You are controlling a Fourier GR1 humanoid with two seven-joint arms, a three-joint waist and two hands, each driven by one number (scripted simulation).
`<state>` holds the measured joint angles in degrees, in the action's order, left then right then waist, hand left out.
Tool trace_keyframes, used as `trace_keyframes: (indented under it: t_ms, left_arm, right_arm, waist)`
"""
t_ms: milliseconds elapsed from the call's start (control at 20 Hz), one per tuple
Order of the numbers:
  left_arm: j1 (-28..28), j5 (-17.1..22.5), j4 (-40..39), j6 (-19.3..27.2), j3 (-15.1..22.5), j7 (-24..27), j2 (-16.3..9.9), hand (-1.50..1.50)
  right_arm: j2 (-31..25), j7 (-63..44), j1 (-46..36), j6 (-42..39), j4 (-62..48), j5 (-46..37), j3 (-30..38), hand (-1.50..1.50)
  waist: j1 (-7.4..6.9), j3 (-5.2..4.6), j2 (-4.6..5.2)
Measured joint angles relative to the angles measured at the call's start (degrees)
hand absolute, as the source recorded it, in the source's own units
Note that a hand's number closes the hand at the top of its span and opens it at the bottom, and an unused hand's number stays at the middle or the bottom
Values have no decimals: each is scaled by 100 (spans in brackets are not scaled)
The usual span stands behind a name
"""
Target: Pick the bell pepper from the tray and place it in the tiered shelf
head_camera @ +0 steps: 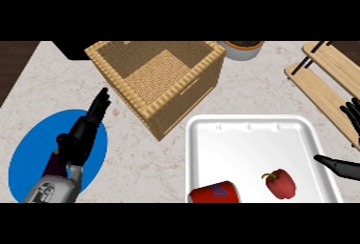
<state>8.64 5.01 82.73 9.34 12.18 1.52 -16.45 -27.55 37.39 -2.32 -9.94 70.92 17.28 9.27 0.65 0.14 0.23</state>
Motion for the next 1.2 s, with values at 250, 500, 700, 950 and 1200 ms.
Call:
trace_keyframes:
  t_ms: [250, 500, 700, 950, 1200]
  left_arm:
    - [-5, -124, 42, 39, 85, -79, 96, 0]
    - [72, -142, 49, -1, 23, -231, 122, 0]
    - [111, -193, 87, 3, 4, -318, 142, 0]
    - [36, -248, 8, 18, 2, -236, 188, 0]
    - [119, -272, -104, 11, -61, -172, 273, 0]
  right_arm:
    - [-667, 158, 267, -561, 259, -543, -249, -150]
    - [-1037, -406, 730, -473, 1391, -1022, -430, -150]
    - [-1429, -1019, 1115, -434, 2322, -1416, -477, -150]
    - [-2060, -1864, 1508, -470, 3446, -2171, -617, -150]
    - [-2250, -2672, 2023, -369, 4434, -3048, -733, -150]
  waist:
    - [-16, -11, -25]
    - [12, -20, -39]
    - [32, -25, -48]
    - [76, -32, -59]
    - [70, -27, -50]
